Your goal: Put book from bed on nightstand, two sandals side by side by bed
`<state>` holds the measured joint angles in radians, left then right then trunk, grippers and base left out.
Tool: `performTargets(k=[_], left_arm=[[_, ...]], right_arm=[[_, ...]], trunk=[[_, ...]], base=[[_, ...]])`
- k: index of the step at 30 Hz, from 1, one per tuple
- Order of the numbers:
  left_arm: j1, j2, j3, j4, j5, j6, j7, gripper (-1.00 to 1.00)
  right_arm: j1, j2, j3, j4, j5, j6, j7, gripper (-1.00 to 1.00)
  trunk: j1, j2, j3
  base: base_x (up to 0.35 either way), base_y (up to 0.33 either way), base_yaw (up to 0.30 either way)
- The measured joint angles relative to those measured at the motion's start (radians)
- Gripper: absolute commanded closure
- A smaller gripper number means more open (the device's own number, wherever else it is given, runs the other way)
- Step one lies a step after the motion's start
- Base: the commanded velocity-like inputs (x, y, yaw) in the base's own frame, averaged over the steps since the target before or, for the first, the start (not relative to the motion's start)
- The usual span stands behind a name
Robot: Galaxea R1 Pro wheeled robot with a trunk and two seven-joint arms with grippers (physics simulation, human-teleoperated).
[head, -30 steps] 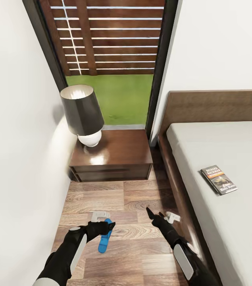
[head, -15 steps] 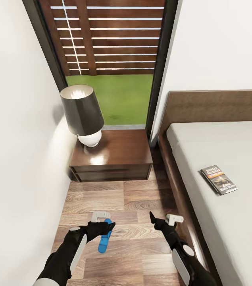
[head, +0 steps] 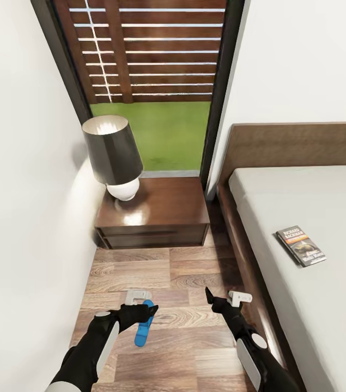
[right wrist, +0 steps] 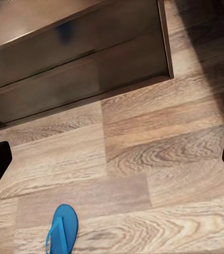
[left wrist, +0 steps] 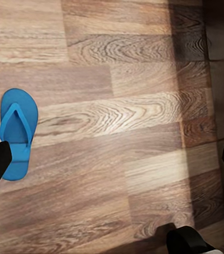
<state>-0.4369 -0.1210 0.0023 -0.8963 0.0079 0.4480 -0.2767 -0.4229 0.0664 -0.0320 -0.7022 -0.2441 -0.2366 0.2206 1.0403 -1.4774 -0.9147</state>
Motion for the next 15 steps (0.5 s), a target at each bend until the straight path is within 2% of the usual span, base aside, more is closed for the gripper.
performTargets(k=[15], left_arm=[[0.0,0.0,0.0,0.0,0.0,0.0,0.0,-1.0]], right_arm=[[0.0,-0.007,-0.001,-0.026,0.0,0.001,0.001,-1.0]], trunk=[[0.058,-0.105,-0.047]], base=[[0.0,0.0,0.0]])
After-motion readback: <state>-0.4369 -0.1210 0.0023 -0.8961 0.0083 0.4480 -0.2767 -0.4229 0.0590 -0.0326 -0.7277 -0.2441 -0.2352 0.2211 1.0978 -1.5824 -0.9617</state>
